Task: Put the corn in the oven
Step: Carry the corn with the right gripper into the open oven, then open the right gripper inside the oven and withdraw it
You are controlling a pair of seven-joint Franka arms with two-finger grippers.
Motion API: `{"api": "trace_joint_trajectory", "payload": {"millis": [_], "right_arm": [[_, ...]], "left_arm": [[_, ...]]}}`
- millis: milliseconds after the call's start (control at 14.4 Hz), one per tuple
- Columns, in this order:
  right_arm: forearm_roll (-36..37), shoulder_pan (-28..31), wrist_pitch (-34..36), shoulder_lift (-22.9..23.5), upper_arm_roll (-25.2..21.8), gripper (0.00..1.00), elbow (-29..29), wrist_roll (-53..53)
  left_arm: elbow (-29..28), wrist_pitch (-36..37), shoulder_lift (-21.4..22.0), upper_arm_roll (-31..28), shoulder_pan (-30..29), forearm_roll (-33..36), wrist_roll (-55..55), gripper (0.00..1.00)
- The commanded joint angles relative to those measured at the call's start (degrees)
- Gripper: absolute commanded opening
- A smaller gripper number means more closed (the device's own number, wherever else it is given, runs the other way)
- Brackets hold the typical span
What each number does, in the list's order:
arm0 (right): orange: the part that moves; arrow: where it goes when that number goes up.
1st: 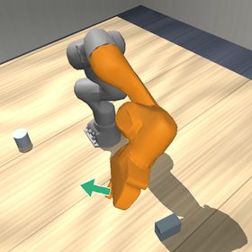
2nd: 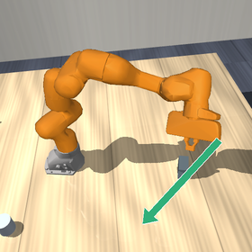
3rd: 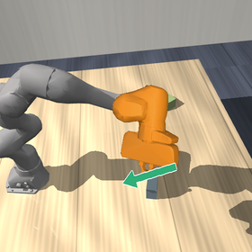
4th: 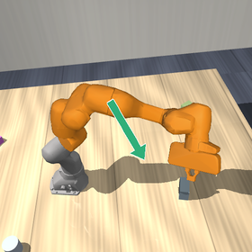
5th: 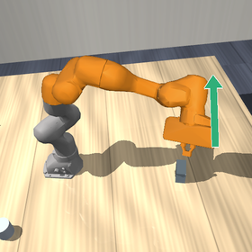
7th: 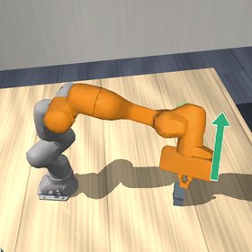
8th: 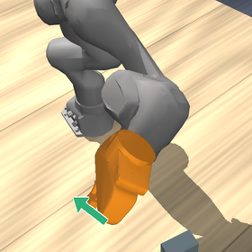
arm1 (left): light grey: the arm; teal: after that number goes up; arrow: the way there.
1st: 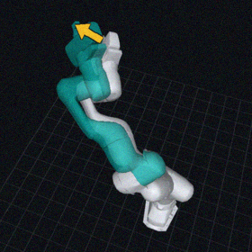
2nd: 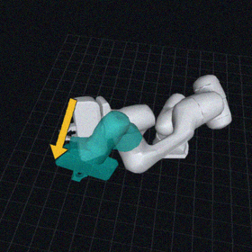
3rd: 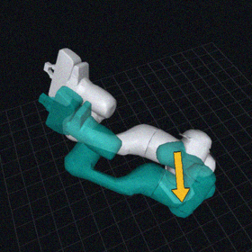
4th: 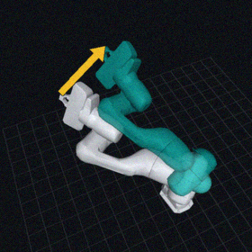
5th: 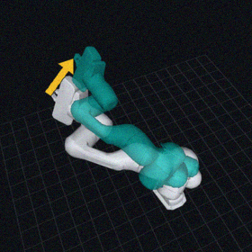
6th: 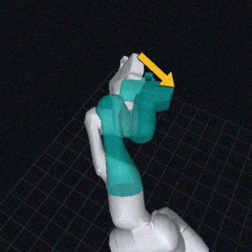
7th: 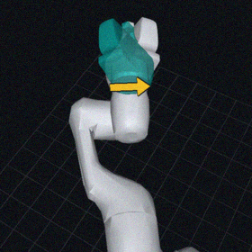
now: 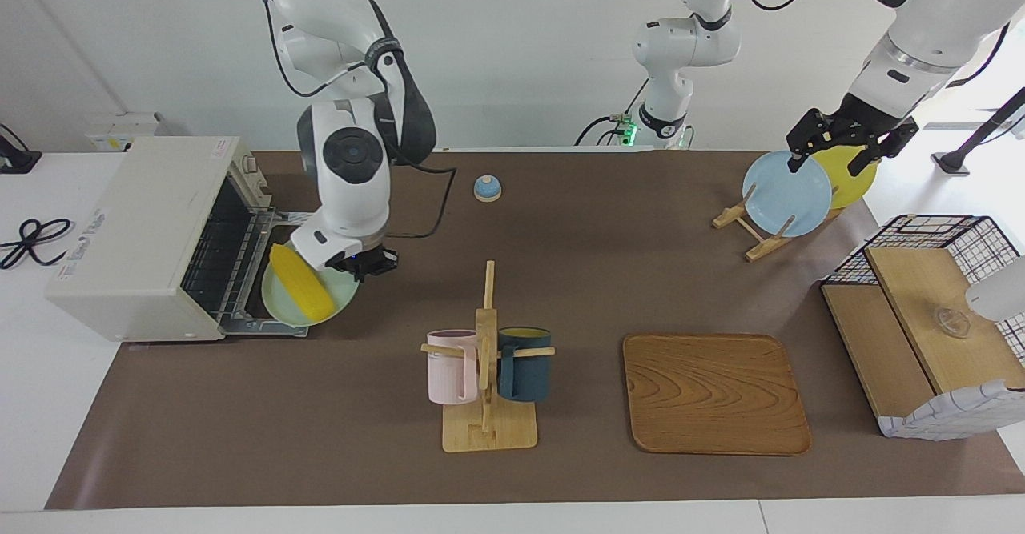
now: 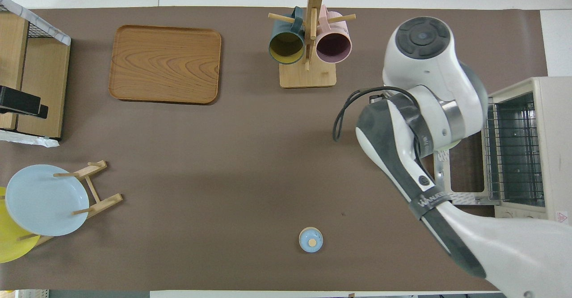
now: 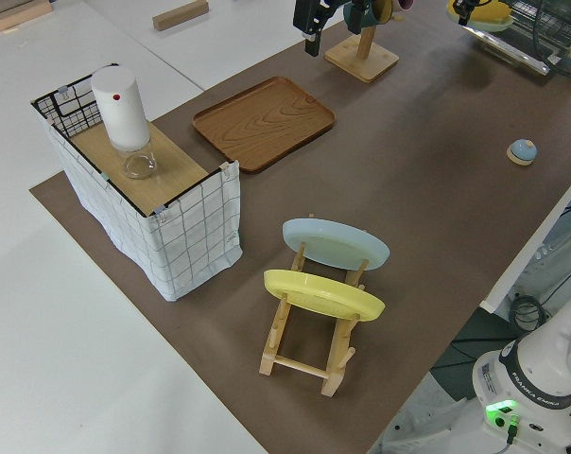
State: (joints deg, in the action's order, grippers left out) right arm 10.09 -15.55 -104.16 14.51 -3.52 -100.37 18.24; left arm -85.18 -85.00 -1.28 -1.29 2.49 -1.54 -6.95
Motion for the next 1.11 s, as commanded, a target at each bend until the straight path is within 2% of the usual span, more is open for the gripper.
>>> {"api": "trace_joint_trajectory", "payload": {"millis": [0, 417, 557, 696, 904, 1043], "right_arm": [[0.63, 3.32, -0.08, -4.66, 0.80, 0.00, -7.02, -3.21], [2.56, 9.12, 0.10, -6.51, 0.62, 0.00, -11.69, -8.91], [3.36, 12.36, 0.37, -6.51, 0.80, 0.00, -11.87, -12.42], [3.27, 14.83, -0.07, -6.51, 0.80, 0.00, -12.39, -16.03], [3.36, 15.90, -2.26, -6.95, 0.89, 0.00, -14.06, -16.92], [3.27, 16.16, -4.55, -7.13, 0.89, 0.10, -15.20, -17.10]], "left_arm": [[-1.30, -0.26, 1.19, 0.15, -0.12, -0.30, 0.27, 1.00], [-1.39, 0.10, 1.72, 1.38, -2.48, -0.22, 0.27, 1.00], [-2.70, -0.17, 2.59, 1.38, -2.40, -0.22, 0.27, 1.00], [-6.56, -0.52, 5.57, 1.38, -1.96, -0.22, 0.27, 1.00], [-7.28, -2.10, 6.11, 1.38, -1.87, -0.22, 1.32, 1.00], [-7.10, -2.19, 6.11, 1.38, -1.87, -0.22, 1.24, 1.00]]}}
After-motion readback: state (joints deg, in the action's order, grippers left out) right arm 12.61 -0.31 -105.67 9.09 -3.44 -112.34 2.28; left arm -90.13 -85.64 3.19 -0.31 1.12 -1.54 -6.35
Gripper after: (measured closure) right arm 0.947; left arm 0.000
